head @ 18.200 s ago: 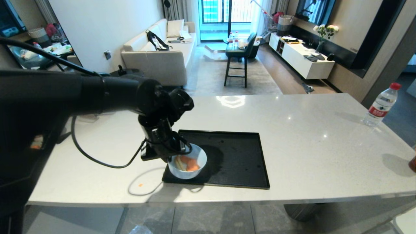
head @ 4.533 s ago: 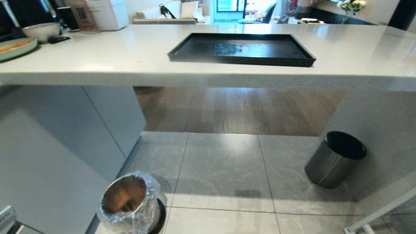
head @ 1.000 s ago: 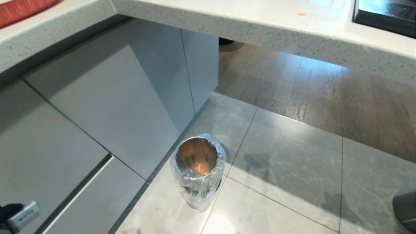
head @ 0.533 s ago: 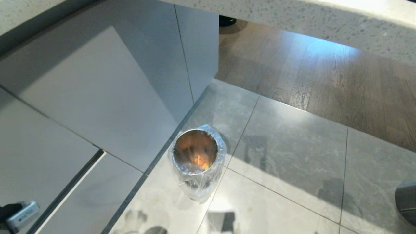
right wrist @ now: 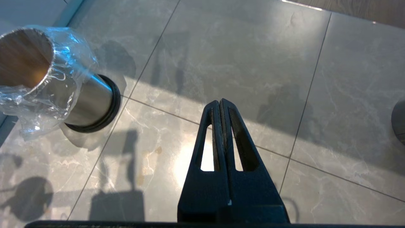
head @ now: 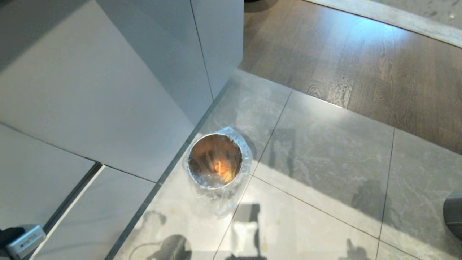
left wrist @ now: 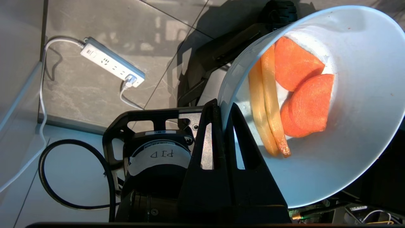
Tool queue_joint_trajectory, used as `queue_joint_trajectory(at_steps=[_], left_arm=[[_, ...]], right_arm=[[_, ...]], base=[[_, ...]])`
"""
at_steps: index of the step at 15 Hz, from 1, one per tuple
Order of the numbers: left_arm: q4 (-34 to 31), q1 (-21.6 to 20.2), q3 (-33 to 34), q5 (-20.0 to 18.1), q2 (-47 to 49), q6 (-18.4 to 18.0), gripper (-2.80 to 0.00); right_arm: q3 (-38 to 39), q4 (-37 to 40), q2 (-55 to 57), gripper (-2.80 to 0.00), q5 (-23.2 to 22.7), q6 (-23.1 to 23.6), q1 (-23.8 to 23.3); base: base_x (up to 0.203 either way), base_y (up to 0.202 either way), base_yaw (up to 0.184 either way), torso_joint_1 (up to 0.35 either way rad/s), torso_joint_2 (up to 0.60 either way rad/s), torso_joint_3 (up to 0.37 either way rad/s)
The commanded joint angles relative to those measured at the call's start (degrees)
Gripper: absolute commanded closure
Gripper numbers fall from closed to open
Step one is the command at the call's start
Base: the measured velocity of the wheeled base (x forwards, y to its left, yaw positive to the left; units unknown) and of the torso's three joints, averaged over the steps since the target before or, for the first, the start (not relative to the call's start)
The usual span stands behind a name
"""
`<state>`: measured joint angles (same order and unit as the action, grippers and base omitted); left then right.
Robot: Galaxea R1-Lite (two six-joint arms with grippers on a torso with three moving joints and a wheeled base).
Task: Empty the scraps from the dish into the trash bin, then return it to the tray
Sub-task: Move the bowl over the trash can
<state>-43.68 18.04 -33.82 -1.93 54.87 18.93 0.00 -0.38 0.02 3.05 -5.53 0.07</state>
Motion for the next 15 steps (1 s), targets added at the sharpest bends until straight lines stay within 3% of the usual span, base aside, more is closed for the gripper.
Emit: queue_joint_trajectory(at_steps=[1, 7, 15], left_arm=[[-0.4, 0.1, 0.2, 0.0, -1.0, 0.1, 0.0], [-0.4, 0.2, 0.4, 0.3, -1.9, 0.1, 0.0], [0.1, 0.2, 0.3, 0.5, -2.2, -0.2, 0.0]], right_arm=[[-0.1, 0.0, 0.0, 0.0, 0.0, -0.1, 0.0], [0.0, 0.0, 0.0, 0.0, 0.0, 0.0, 0.0], [0.0, 0.0, 0.0, 0.0, 0.0, 0.0, 0.0]], base=[[0.0, 0.0, 0.0, 0.002, 0.01, -0.193], [0.0, 0.0, 0.0, 0.002, 0.0, -0.193], [0.0, 0.0, 0.0, 0.001, 0.0, -0.021]])
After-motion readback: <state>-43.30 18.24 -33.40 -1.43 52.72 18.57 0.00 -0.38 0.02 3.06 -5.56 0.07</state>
